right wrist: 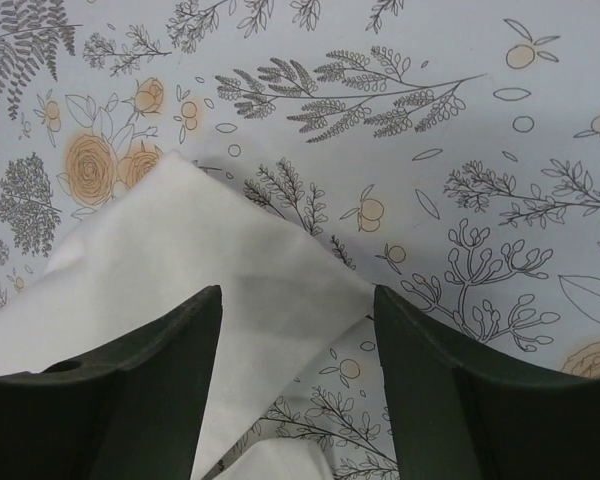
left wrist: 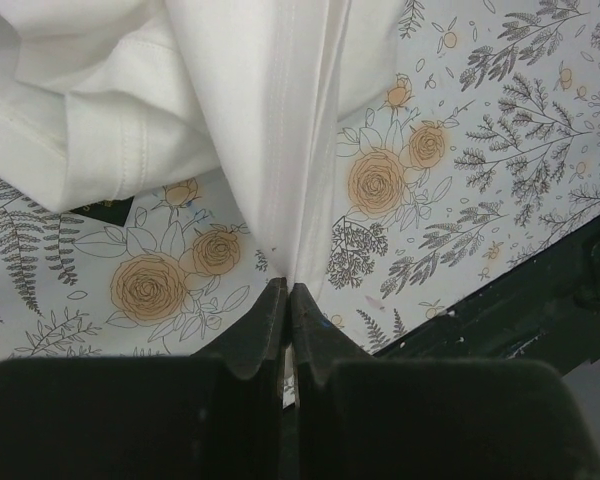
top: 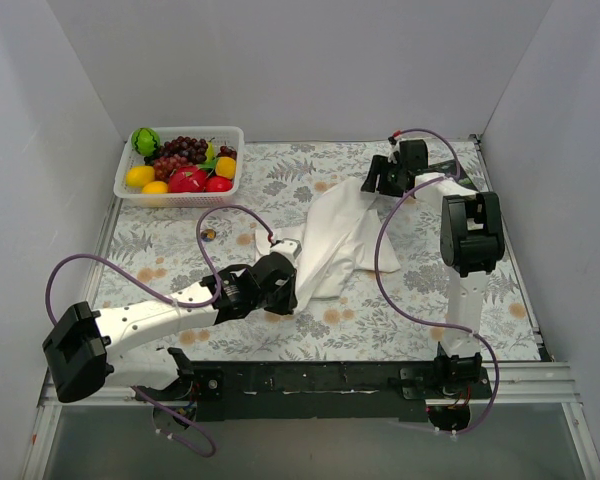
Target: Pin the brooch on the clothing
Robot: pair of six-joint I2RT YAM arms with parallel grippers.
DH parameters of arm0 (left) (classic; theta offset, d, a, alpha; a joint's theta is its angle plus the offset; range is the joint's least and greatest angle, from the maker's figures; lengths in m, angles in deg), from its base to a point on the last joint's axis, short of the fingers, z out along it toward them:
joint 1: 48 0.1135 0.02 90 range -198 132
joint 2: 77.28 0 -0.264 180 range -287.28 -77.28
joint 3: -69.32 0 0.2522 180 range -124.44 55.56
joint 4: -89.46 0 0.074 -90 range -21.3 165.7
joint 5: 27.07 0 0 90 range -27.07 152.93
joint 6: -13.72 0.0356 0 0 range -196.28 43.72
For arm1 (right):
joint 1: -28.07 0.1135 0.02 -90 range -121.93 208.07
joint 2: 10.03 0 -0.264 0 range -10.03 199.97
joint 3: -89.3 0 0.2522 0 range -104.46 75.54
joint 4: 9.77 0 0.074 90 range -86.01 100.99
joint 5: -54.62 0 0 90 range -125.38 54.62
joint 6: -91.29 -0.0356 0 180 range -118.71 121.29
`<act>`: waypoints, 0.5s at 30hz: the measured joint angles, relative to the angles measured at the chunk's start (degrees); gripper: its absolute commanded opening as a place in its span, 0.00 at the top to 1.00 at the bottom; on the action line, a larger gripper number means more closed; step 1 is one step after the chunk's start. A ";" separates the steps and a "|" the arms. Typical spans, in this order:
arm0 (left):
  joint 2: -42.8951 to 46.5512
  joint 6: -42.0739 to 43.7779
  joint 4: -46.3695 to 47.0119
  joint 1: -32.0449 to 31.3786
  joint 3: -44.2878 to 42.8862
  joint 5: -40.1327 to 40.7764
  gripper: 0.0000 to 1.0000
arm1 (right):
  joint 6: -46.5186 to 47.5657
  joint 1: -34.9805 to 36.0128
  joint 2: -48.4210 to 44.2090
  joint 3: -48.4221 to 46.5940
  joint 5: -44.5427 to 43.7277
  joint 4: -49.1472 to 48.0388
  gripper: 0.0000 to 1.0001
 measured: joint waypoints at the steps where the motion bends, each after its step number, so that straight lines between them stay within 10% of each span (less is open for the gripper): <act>1: 0.07 -0.17 0.02 0.00 0.00 0.00 1.00 | 0.00 0.04 0.11 -0.04 -0.15 0.44 0.34; 11: 1.25 -1.49 1.44 0.00 0.00 0.31 1.00 | 0.15 0.26 1.18 -0.81 -2.75 3.26 0.42; 15: 1.27 -1.88 1.70 0.00 0.00 0.39 1.00 | 0.37 0.68 3.54 -3.98 -2.71 3.26 0.71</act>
